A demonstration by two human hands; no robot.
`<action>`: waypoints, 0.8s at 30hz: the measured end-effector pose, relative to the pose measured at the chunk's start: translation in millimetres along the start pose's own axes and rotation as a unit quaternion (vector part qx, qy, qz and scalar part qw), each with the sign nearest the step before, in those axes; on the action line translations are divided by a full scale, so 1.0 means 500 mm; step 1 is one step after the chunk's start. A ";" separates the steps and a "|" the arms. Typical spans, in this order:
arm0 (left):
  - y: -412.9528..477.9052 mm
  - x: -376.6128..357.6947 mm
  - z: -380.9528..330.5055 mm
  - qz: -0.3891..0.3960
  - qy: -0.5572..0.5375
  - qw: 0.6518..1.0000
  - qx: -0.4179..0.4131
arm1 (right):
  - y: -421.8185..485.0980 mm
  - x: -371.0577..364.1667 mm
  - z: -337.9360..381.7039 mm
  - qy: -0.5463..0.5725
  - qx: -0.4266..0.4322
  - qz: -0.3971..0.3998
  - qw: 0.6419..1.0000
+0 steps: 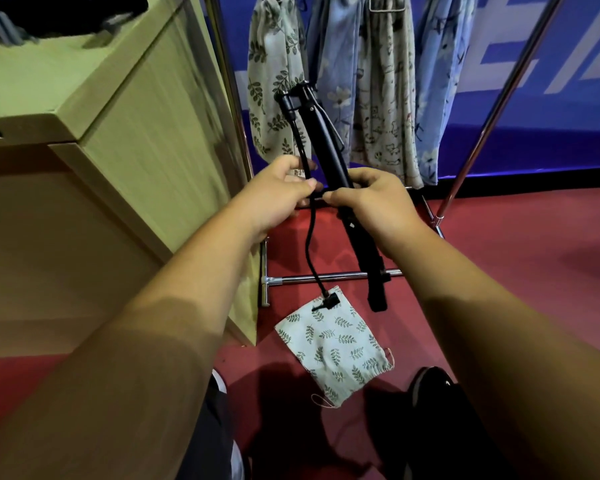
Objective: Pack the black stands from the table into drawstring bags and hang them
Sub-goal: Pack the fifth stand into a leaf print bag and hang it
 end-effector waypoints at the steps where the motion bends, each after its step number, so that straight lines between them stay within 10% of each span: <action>1: -0.002 -0.001 0.004 0.005 0.007 1.000 0.003 | 0.003 0.001 -0.002 0.009 0.003 -0.005 1.000; 8: -0.051 -0.073 0.053 0.186 0.082 0.977 0.067 | 0.028 0.002 0.007 0.136 0.015 -0.031 0.990; 24: -0.063 -0.098 0.061 0.212 0.113 0.969 0.053 | 0.032 0.001 0.003 0.150 -0.017 -0.046 0.988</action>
Point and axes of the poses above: each hand's wrist, its own y-axis towards the middle knuckle, its own x-axis out of the back of the hand, z = x × y, the point moved 7 cm from there along y, towards the middle knuckle, and after that the axes turned 1 degree about y, right-handed, at the moved point
